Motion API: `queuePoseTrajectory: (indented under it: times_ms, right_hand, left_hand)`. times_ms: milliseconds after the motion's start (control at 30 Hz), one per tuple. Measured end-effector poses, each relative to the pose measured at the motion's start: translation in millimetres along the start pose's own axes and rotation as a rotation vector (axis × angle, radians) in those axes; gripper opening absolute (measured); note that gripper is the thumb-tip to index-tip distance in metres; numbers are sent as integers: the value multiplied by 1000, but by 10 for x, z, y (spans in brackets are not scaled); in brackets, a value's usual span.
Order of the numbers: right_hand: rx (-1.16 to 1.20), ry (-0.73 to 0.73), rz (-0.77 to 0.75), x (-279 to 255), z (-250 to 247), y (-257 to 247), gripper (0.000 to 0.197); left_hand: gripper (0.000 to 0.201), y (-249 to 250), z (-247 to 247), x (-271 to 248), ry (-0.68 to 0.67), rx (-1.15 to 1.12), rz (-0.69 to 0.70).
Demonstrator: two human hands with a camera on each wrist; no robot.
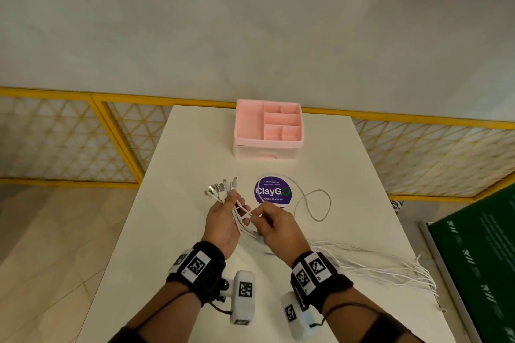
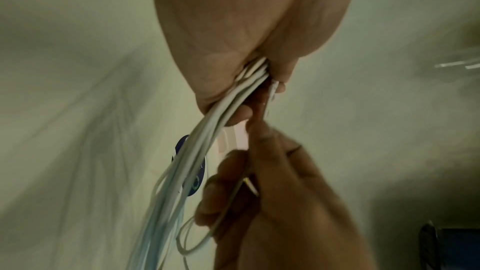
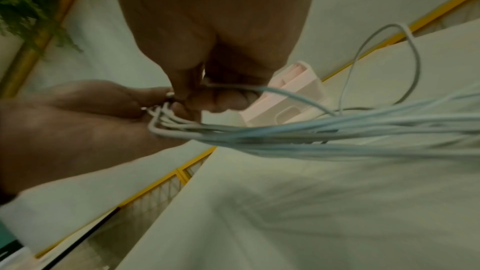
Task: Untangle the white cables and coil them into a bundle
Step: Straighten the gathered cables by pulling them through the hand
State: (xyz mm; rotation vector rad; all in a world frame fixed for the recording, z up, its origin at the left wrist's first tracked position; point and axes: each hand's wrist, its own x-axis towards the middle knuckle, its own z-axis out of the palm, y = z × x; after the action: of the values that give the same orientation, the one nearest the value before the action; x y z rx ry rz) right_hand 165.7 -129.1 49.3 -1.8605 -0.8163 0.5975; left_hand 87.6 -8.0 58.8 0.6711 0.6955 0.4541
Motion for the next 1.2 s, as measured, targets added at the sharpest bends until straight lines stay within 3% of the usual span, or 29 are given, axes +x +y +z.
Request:
queuePoseTrajectory:
  times_ms: [233,400,467,567,667,800,900,1000,1200]
  right_hand:
    - [-191,-143,97,-66,-506,346,10]
    - [-487,-131,158,-141,-911,729,15]
    - [-629,-53,262,-153,-1100,917,15]
    - [-818,110,557,-213,-1416,1107,20]
    - [-767,363,707,-274,-1727,1106,16]
    - [-236,540,618,-86,-1932,911,37]
    - [65,640,485,68,-1770,404,28]
    - [92,502,262,166,-1402,-105,5]
    - [-105,32,-31,19,-497,-489,7]
  left_hand:
    - [31,-5,-53,28,37,-120,36]
    - [33,5,3,1,17,-64,84]
    - [33,40,3,-8,-6,-80,49]
    - [30,82,-18,-23,-15,-74,28]
    - [27,80,-33,-47,-1,-43,33]
    - [23,9,-18,-60,19,19,24]
    - [20,-66,52,-69,19,119,30]
    - [21,-111,147,-91,-28,209,57]
    - [18,-101,271,-156,-52,225,76]
